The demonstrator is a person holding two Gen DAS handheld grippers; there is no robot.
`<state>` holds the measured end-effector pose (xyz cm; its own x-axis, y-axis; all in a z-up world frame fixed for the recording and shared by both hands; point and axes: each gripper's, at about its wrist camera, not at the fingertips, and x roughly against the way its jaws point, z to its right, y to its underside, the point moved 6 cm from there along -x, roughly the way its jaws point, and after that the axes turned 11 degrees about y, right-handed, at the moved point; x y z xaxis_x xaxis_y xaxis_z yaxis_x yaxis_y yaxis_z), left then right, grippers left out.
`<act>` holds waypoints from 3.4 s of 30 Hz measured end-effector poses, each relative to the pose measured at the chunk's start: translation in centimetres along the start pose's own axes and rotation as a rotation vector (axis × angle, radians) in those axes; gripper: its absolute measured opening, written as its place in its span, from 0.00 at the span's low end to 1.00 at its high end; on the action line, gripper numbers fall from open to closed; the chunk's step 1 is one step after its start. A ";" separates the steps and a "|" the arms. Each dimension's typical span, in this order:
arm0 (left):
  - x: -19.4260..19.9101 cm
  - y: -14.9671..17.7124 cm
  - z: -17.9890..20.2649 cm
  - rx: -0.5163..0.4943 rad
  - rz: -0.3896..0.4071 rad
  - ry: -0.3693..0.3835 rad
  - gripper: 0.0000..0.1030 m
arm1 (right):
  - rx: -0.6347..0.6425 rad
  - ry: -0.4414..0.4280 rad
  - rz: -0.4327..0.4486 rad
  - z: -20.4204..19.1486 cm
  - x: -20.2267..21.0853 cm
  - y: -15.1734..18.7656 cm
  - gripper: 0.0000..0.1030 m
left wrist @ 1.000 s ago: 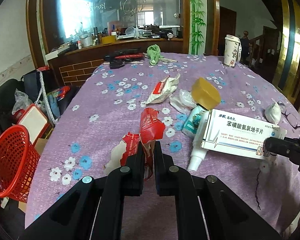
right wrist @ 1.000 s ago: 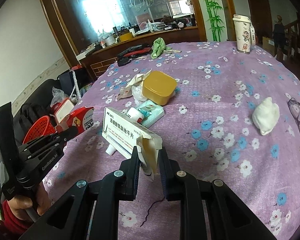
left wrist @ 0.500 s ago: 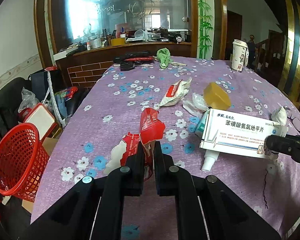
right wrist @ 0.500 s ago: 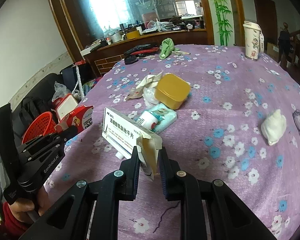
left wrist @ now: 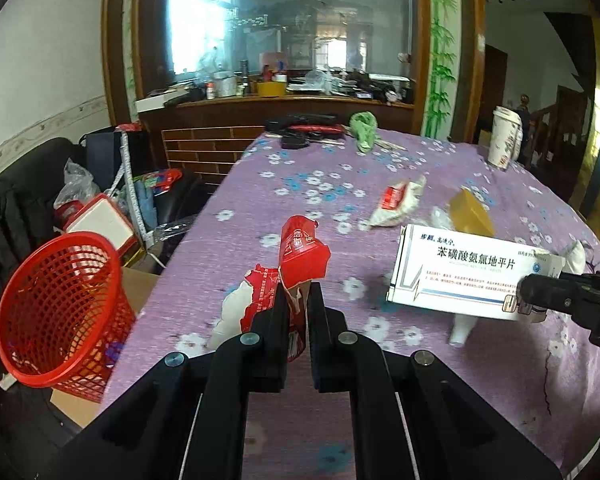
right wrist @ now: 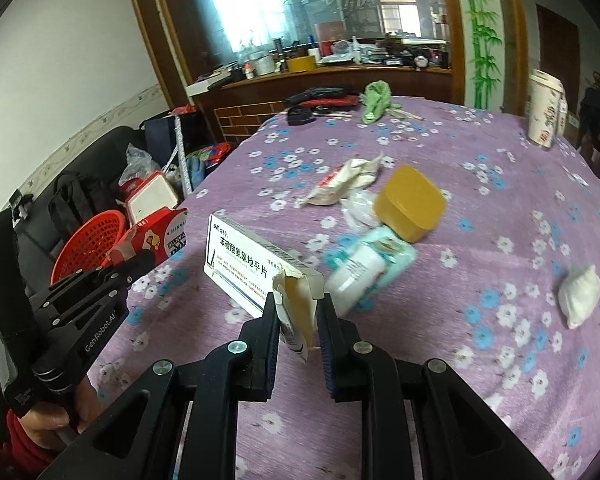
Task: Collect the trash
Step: 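Carry the wrapper and white box over the red basket and open both tools, then grasp the white lotion bottle with the left tool while the right tool grasps the white tissue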
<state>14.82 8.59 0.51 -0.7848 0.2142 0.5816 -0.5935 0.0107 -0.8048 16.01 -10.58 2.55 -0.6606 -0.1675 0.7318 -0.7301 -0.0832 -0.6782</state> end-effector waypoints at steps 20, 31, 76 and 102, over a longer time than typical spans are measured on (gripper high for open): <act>6.4 -0.5 -18.0 0.265 0.097 -0.209 0.08 | 0.279 -0.166 0.019 -20.1 -3.1 -6.6 0.19; 6.8 1.8 -25.0 0.395 0.068 -0.262 0.13 | 0.390 -0.199 0.007 -30.2 -8.1 -7.3 0.32; -7.2 0.8 14.6 -0.271 -0.259 0.191 0.63 | -0.428 0.138 0.058 18.9 3.9 2.7 0.53; -8.3 1.4 13.7 -0.153 -0.221 0.254 0.28 | -0.451 0.428 -0.028 28.0 -1.9 3.2 0.38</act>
<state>18.10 -6.60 -3.79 -0.5601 0.4258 0.7106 -0.6949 0.2255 -0.6828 19.81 -38.08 -2.93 -0.5836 0.2448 0.7743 -0.6881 0.3572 -0.6316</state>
